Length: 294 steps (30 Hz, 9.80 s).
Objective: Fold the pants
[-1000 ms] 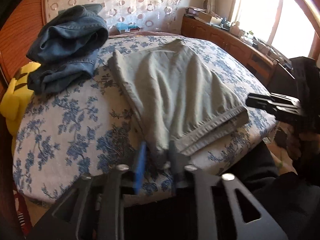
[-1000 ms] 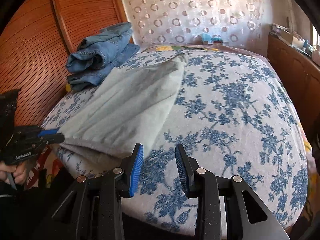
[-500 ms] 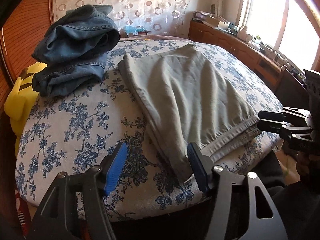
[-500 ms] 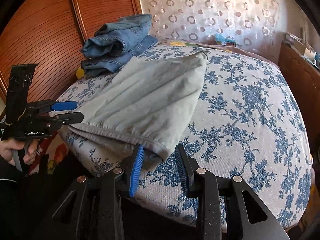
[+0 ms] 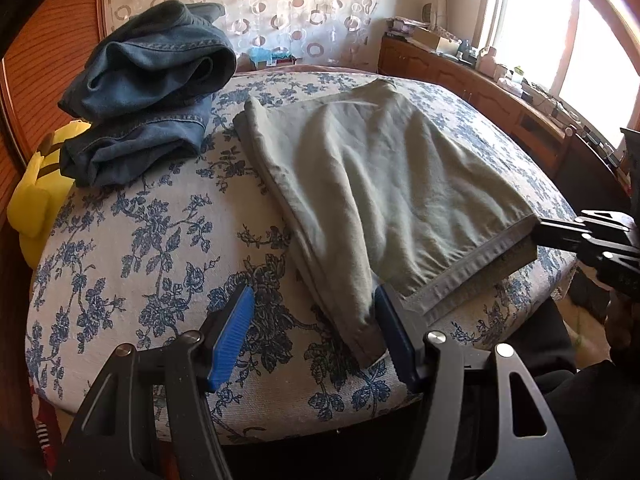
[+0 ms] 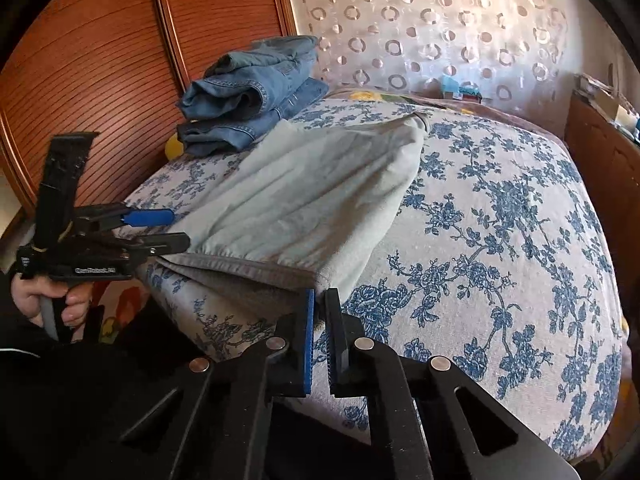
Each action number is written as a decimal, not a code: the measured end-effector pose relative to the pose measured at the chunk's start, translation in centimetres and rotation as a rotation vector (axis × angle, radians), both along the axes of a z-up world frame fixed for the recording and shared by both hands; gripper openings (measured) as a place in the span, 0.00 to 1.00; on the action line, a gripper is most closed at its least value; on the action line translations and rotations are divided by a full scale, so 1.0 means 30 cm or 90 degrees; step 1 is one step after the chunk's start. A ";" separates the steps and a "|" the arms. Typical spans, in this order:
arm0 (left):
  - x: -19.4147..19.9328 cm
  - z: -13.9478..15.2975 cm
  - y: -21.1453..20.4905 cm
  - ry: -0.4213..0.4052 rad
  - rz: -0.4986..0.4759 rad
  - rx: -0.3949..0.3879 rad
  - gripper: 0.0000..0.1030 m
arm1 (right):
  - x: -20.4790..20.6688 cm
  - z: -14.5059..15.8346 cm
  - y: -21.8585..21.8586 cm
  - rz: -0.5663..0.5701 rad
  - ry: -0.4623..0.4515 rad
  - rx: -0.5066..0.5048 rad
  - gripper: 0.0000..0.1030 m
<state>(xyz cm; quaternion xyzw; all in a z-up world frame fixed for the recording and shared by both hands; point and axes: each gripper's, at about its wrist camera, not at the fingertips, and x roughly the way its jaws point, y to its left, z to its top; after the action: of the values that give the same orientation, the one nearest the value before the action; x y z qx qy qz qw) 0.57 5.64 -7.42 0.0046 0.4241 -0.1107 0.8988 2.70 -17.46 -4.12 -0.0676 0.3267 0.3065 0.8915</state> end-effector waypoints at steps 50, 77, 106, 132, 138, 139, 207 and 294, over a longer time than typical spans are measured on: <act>-0.046 -0.020 -0.013 -0.021 -0.051 -0.039 0.27 | 0.086 -0.074 0.038 -0.036 0.052 0.023 0.37; -0.106 0.109 0.020 -0.089 -0.049 -0.065 0.11 | 0.014 0.009 0.003 0.013 0.025 0.079 0.08; 0.230 0.208 0.048 -0.143 -0.023 -0.019 0.11 | 0.319 0.169 0.118 -0.012 -0.070 0.055 0.08; 0.426 0.191 0.015 -0.123 -0.011 0.005 0.51 | 0.605 0.108 0.211 -0.097 -0.042 0.019 0.23; 0.337 0.174 0.026 -0.120 -0.022 -0.005 0.60 | 0.542 0.129 0.170 -0.107 -0.069 0.018 0.45; 0.319 0.160 0.029 -0.115 -0.022 -0.005 0.60 | 0.529 0.127 0.159 -0.106 -0.071 0.019 0.45; 0.358 -0.010 0.067 -0.007 -0.027 0.019 0.52 | 0.532 -0.011 0.165 -0.052 0.043 -0.012 0.43; 0.303 0.096 0.003 -0.041 -0.073 0.003 0.55 | 0.469 0.027 0.032 -0.098 -0.050 -0.079 0.38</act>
<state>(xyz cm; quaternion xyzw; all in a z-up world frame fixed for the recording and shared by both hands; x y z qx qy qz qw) 9.66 5.74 -4.55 0.0346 0.3940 -0.1606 0.9043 16.77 -16.48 -3.32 -0.1093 0.3142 0.2134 0.9186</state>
